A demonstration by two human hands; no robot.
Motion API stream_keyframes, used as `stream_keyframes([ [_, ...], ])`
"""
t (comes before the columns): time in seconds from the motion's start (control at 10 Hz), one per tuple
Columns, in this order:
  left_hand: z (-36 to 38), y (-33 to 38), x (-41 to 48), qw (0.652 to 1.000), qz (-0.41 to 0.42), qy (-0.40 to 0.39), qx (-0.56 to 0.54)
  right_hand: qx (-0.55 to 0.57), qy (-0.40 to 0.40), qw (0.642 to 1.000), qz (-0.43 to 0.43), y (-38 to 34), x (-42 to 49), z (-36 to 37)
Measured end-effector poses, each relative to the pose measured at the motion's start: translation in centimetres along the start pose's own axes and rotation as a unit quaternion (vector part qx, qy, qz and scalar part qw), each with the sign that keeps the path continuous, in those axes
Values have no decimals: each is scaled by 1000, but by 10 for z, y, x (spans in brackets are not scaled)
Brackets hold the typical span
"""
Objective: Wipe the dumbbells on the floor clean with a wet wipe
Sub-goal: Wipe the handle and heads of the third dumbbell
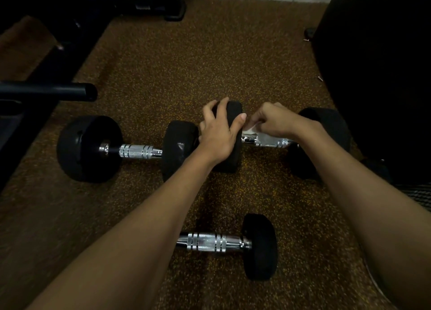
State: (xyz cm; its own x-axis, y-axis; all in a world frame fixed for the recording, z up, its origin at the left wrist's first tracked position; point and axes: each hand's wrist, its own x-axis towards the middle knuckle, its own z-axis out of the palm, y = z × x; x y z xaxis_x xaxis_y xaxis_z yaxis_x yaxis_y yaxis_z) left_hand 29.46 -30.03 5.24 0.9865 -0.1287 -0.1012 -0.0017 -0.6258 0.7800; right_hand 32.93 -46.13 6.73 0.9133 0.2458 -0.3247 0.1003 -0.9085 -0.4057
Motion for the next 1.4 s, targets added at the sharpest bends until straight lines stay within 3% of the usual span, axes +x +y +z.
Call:
stream_keyframes([
  [0.4,0,0,-1,1000,2,3,1,6,45,998,-39,1,-18,13],
  [0.8,1,0,0,1000,0,8,7,-7,68,998,-13,6,2,37],
  [1.0,1,0,0,1000,1,8,5,-59,153,978,-133,13,-44,57],
  [1.4,0,0,2,1000,0,4,6,-46,186,978,-77,-3,-30,70],
])
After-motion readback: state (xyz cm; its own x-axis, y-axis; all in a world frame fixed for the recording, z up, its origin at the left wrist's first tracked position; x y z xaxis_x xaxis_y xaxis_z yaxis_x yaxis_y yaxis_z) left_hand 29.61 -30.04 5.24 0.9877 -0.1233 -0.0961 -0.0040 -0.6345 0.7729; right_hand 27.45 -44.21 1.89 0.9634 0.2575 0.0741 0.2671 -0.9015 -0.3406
